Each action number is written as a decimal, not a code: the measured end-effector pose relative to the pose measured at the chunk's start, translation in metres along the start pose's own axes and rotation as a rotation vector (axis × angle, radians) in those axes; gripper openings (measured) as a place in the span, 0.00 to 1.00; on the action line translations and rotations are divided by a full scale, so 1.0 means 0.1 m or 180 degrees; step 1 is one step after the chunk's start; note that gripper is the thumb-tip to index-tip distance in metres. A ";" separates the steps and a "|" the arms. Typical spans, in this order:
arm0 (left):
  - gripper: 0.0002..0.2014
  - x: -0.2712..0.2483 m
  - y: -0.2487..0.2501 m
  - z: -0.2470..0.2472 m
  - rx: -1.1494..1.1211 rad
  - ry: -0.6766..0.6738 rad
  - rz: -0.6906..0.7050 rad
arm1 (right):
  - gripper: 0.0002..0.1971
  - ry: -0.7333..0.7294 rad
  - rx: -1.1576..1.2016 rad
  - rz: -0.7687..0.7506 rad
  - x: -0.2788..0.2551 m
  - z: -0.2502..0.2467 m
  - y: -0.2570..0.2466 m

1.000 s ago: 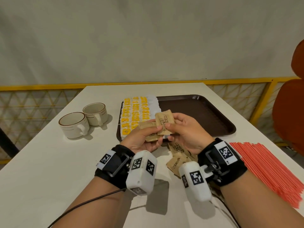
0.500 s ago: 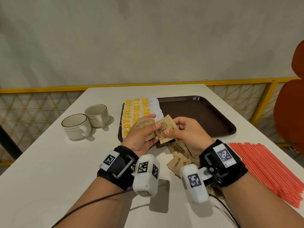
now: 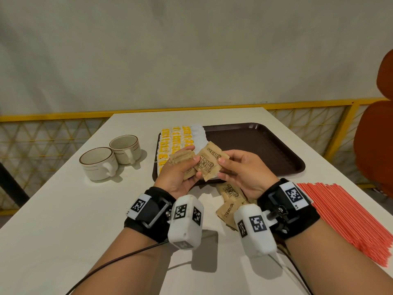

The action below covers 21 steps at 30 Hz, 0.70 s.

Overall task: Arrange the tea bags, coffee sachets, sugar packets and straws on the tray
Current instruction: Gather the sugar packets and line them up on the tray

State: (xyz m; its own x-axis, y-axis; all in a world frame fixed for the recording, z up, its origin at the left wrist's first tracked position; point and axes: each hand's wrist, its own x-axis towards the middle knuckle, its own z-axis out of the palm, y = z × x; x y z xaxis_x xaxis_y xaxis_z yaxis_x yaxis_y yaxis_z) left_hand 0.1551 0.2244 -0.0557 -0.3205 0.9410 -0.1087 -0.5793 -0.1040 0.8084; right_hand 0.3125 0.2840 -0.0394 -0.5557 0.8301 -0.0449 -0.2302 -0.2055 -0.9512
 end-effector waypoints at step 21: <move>0.07 -0.06 0.00 0.11 -0.0485 -0.0260 -0.0495 | 0.05 0.0065 -0.0059 0.0118 -0.02 -0.02 0.01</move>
State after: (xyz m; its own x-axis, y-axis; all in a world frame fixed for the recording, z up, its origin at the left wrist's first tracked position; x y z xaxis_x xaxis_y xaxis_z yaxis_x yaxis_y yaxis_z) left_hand 0.1659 0.2222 -0.0488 -0.1604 0.9718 -0.1728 -0.7255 0.0026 0.6882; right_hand 0.3152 0.2829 -0.0405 -0.5470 0.8327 -0.0862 -0.1949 -0.2268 -0.9542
